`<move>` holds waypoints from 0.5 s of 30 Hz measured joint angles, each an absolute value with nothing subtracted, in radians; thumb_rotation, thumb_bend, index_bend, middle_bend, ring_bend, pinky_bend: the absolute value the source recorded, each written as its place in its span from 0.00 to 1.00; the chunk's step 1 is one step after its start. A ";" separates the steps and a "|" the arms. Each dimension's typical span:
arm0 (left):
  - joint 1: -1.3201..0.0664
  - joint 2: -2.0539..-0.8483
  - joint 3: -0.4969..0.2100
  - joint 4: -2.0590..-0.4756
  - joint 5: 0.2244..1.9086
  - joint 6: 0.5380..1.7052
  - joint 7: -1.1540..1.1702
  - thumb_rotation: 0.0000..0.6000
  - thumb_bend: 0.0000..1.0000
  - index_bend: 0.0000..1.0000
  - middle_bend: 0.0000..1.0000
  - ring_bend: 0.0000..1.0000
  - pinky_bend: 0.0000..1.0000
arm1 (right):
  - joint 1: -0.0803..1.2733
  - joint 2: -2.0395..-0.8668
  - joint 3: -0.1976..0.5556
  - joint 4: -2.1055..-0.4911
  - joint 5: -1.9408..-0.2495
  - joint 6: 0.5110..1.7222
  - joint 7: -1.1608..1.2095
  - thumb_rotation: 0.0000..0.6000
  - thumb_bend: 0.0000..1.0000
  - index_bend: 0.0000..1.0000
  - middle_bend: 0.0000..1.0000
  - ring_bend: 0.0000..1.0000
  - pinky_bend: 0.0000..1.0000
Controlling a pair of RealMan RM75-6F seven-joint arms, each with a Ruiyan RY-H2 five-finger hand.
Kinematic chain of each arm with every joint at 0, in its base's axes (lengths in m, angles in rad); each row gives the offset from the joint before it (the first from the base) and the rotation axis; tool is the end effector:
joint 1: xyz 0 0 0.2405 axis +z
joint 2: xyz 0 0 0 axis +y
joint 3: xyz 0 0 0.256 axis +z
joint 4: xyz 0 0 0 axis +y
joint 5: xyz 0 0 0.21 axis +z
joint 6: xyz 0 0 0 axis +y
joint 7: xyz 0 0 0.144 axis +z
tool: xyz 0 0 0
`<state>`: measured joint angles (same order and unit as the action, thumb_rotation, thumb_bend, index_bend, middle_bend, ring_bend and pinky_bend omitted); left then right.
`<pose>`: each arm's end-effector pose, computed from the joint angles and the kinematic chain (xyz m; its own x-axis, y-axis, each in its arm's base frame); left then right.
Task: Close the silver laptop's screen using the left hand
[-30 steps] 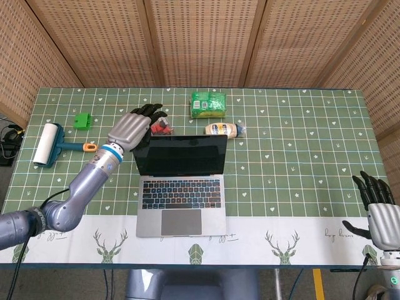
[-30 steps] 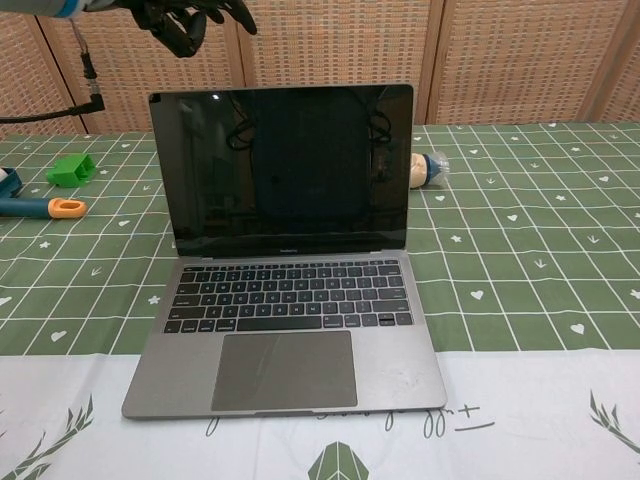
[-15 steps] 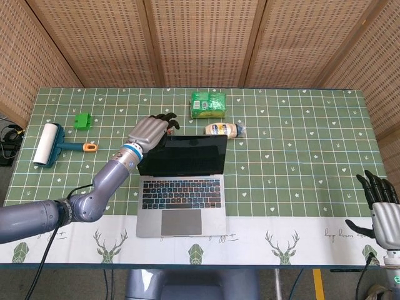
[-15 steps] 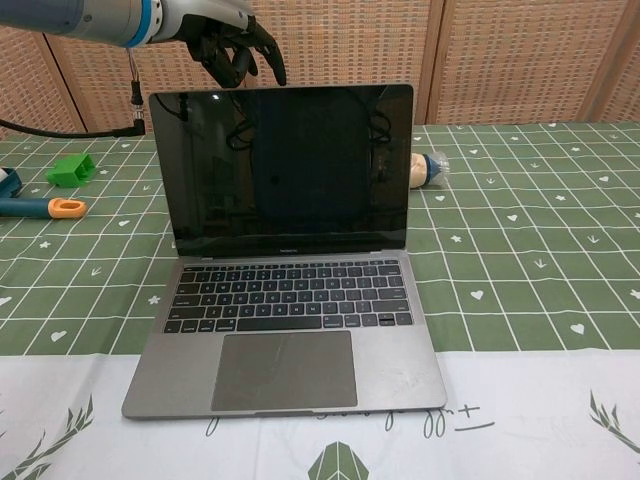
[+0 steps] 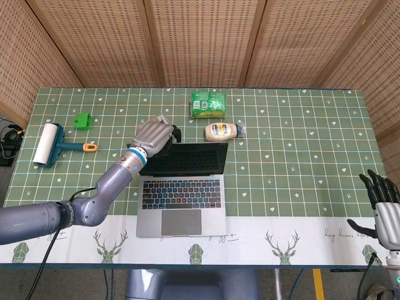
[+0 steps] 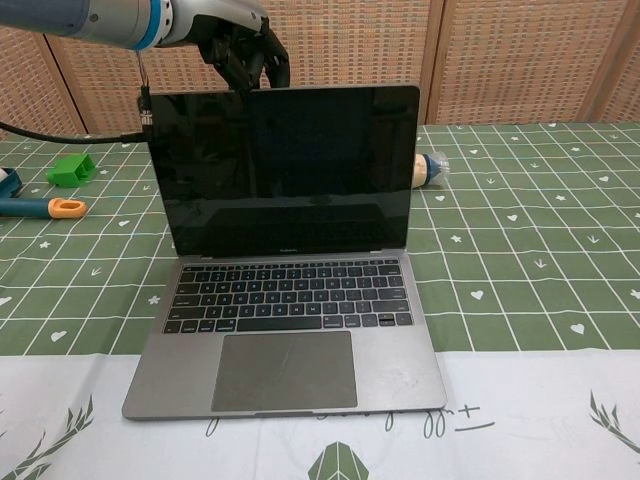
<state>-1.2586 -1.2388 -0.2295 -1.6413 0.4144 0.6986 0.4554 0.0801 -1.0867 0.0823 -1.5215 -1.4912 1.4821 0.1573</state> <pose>-0.0182 0.4157 0.0526 0.4375 0.3955 0.8076 0.8796 -0.3749 -0.2930 -0.3299 -0.1877 0.1847 0.3593 0.0358 0.9325 -0.9332 0.0086 0.3593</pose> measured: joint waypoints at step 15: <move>-1.250 -1.179 -0.217 -1.785 0.520 0.719 0.408 1.00 1.00 0.50 0.37 0.39 0.37 | 0.077 -1.084 0.077 -1.529 -1.507 1.493 0.156 1.00 0.02 0.01 0.00 0.00 0.00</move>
<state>-1.2504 -1.1792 -0.2174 -1.7853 0.5204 0.7194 0.4079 0.0769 -1.0841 0.0769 -1.5294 -1.5074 1.4926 0.1564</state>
